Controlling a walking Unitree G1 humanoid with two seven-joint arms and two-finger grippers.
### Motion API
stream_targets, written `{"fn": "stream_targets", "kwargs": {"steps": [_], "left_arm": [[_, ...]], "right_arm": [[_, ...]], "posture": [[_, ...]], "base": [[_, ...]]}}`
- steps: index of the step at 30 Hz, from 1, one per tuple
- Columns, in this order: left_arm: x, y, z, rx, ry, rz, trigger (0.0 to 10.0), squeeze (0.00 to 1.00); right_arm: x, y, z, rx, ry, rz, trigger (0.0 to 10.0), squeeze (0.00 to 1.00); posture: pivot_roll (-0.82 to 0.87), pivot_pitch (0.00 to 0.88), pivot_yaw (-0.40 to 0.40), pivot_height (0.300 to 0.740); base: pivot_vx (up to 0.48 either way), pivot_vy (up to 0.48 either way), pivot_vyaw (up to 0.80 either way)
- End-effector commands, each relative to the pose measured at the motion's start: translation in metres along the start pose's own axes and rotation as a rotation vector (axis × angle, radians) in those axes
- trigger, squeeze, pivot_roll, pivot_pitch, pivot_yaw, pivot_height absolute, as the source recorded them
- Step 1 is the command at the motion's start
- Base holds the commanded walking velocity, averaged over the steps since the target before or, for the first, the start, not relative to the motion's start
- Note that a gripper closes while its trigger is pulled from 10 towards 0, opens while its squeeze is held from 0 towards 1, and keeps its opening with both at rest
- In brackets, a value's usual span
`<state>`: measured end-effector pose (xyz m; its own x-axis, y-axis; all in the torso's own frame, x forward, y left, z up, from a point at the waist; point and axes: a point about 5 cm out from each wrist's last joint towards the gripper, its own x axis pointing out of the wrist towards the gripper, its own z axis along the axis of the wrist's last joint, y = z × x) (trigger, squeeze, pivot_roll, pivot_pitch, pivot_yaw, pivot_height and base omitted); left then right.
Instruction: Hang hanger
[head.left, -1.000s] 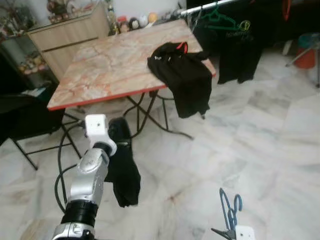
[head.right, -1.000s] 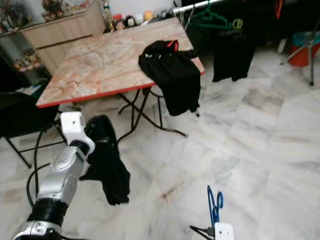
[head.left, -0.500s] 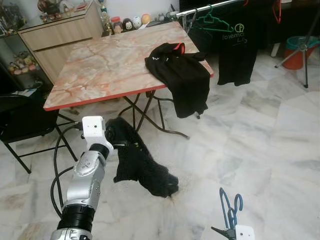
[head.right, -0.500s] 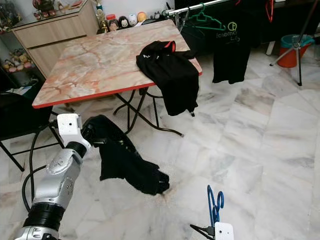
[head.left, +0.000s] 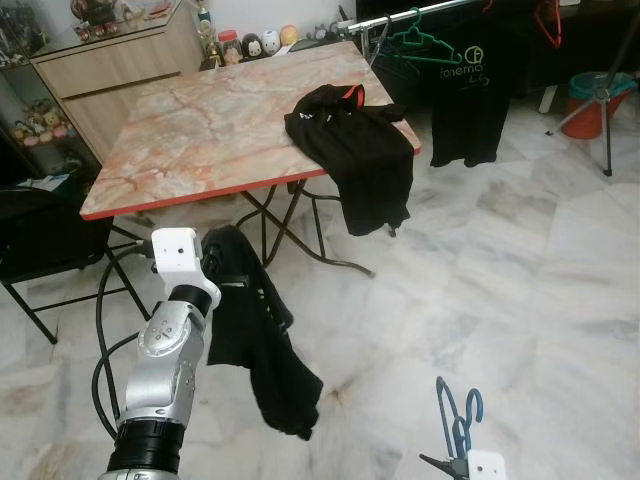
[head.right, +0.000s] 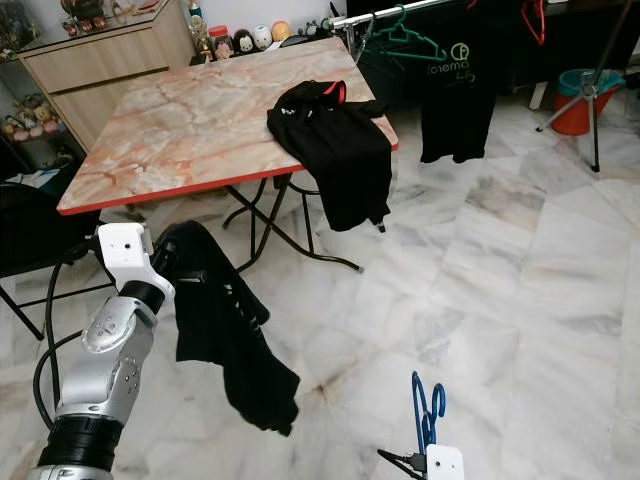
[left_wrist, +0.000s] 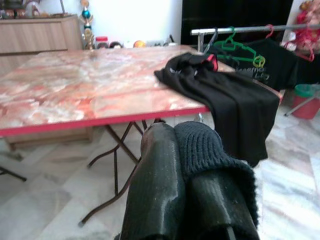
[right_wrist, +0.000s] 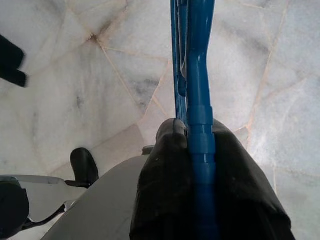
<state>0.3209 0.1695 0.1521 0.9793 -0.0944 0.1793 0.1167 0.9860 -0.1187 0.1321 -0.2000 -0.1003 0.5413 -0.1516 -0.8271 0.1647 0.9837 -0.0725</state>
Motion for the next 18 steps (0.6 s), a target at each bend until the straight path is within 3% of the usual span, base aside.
{"fn": "stream_targets", "kwargs": {"steps": [1,6,18], "left_arm": [[0.0073,-0.0056,0.0152,-0.014,-0.06,-0.026,10.0,0.0],[0.0121,-0.0105,0.0124,-0.021,-0.045,-0.05,10.0,0.0],[0.0088,-0.0074,0.0218,-0.03,-0.087,-0.013,10.0,0.0]], "right_arm": [[-0.0047,0.0203,-0.0192,0.022,0.072,0.051,10.0,0.0],[-0.0042,0.0174,-0.0176,0.06,0.063,0.031,10.0,0.0],[-0.0059,0.0172,-0.0234,0.016,0.084,0.052,10.0,0.0]], "posture": [[-0.2,0.0,0.185,0.74],[-0.23,0.0,0.198,0.74],[-0.19,0.0,0.158,0.74]], "base": [[0.296,0.0,0.0],[0.309,0.0,0.0],[0.324,0.0,0.0]]}}
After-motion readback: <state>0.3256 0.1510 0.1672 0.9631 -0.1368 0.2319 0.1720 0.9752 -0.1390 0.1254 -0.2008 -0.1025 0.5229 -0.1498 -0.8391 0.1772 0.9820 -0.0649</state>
